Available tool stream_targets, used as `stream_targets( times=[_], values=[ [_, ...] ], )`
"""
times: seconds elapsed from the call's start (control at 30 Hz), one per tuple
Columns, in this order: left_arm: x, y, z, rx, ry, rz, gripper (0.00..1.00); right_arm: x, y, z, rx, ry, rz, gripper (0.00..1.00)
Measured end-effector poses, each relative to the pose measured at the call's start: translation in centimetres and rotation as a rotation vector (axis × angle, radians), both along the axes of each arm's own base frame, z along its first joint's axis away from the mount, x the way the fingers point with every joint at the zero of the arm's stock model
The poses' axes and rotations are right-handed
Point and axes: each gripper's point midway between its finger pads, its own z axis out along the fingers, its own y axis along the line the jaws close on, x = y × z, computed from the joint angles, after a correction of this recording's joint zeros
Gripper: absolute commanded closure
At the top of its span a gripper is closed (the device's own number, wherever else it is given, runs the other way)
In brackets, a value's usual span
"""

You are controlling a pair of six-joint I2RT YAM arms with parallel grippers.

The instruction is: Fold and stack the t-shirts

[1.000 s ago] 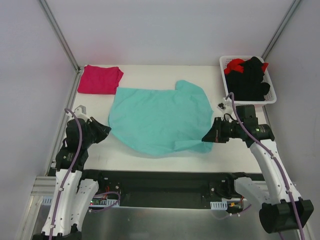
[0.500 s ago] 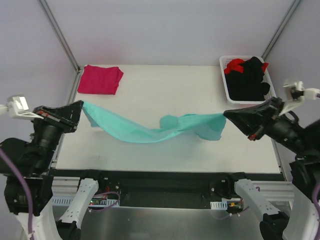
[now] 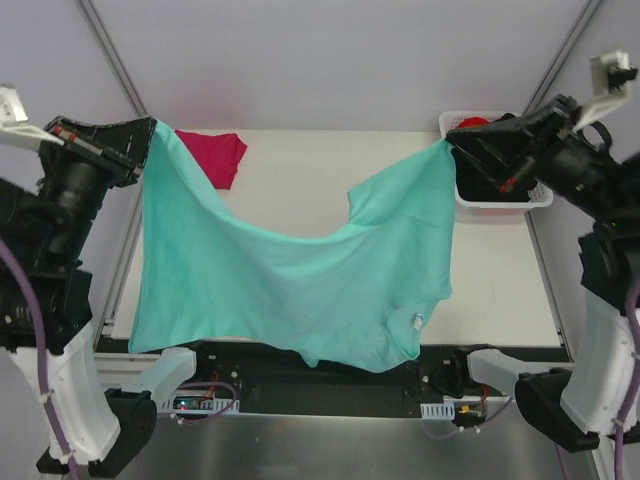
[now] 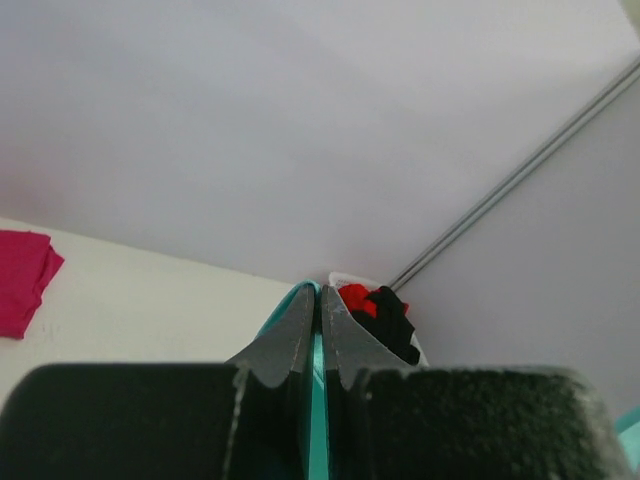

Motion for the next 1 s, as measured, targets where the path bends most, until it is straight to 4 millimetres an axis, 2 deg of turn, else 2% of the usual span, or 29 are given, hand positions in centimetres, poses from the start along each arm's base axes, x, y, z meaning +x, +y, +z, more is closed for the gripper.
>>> stream_targets(
  times=[0.13,0.2,0.33,0.4,0.5,0.53,0.63,0.7,0.77,0.8,0.9,1.0],
  values=[
    [5.3,-0.2,-2.8,0.005,0.111,0.005,1.00,6.0,0.9,-3.6,-0.041,0.128,-0.014,0.99],
    [8.4,-0.3,-5.3,0.009,0.184,0.006,1.00,8.9,1.2,-6.3,-0.066,0.201,-0.024,0.99],
    [15.0,-0.5,-11.8,0.022,0.353,0.007,1.00,14.8,1.4,-12.5,-0.113,0.353,-0.050,0.99],
    [18.4,-0.7,-14.6,0.028,0.427,0.007,1.00,17.9,0.8,-14.8,-0.125,0.411,-0.074,0.99],
    [24.3,-0.8,-19.2,0.040,0.529,0.009,1.00,22.4,-0.1,-16.9,-0.128,0.452,-0.101,0.99],
    [25.8,-0.9,-20.4,0.044,0.555,0.009,1.00,24.5,-0.5,-17.3,-0.124,0.454,-0.110,0.99],
    [31.6,-1.0,-22.6,0.060,0.581,0.012,1.00,29.7,-1.5,-17.9,-0.103,0.444,-0.124,0.99],
    [34.9,-1.2,-22.2,0.065,0.553,0.010,1.00,33.2,-1.9,-17.3,-0.070,0.415,-0.122,0.99],
    [38.0,-1.5,-20.4,0.064,0.480,0.004,1.00,36.4,-2.6,-16.1,-0.027,0.360,-0.121,0.99],
    [39.0,-1.5,-19.0,0.062,0.435,0.005,1.00,37.4,-2.9,-15.5,0.000,0.339,-0.116,0.99],
    [39.5,-1.5,-16.0,0.058,0.349,0.005,1.00,38.3,-3.8,-14.3,0.064,0.322,-0.108,0.99],
    [37.3,-1.7,-12.3,0.055,0.266,-0.009,1.00,37.1,-4.4,-12.5,0.094,0.274,-0.093,0.99]
  ],
)
